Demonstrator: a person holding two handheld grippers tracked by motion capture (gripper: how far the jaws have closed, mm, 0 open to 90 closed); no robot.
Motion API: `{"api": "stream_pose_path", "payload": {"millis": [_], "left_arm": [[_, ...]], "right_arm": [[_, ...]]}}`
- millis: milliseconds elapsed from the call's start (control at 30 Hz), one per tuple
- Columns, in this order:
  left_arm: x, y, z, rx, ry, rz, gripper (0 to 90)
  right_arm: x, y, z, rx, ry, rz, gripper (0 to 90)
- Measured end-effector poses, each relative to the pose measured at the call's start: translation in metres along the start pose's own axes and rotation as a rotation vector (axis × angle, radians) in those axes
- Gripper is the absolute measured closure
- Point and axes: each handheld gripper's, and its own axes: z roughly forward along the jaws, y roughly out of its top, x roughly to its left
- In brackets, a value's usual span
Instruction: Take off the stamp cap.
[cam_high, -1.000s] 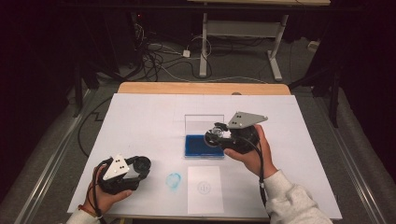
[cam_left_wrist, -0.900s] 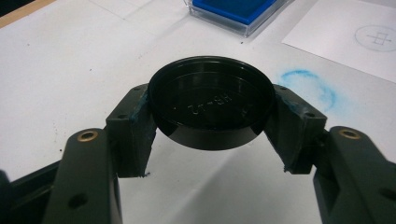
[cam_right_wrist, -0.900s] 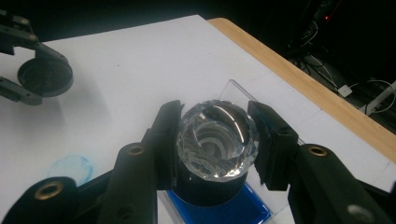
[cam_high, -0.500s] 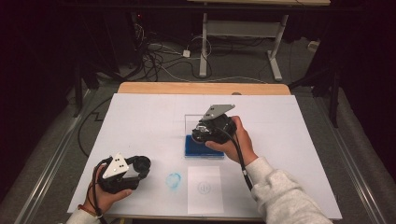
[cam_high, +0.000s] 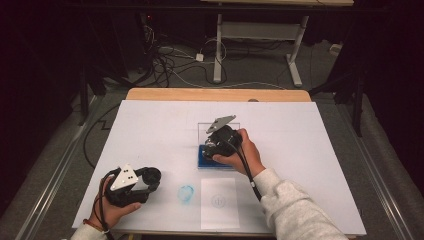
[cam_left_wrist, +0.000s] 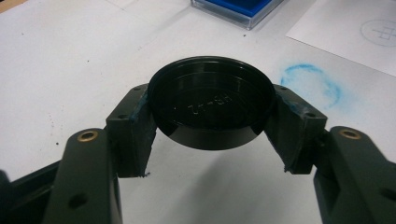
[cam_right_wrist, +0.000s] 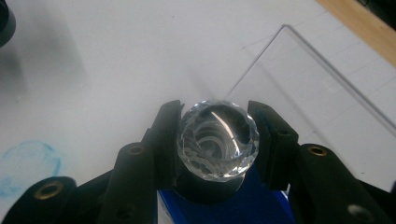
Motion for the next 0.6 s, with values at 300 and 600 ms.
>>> {"api": "stream_pose_path", "payload": {"millis": [300,600], "left_arm": [[0.0,0.0,0.001,0.003,-0.003,-0.001,36.9],[-0.001,0.0,0.0,-0.002,0.002,-0.001,36.9]], "right_arm": [[0.002,-0.006,0.012,0.042,0.005,0.005,57.5],[0.001,-0.008,0.015,0.037,0.009,0.001,57.5]]}}
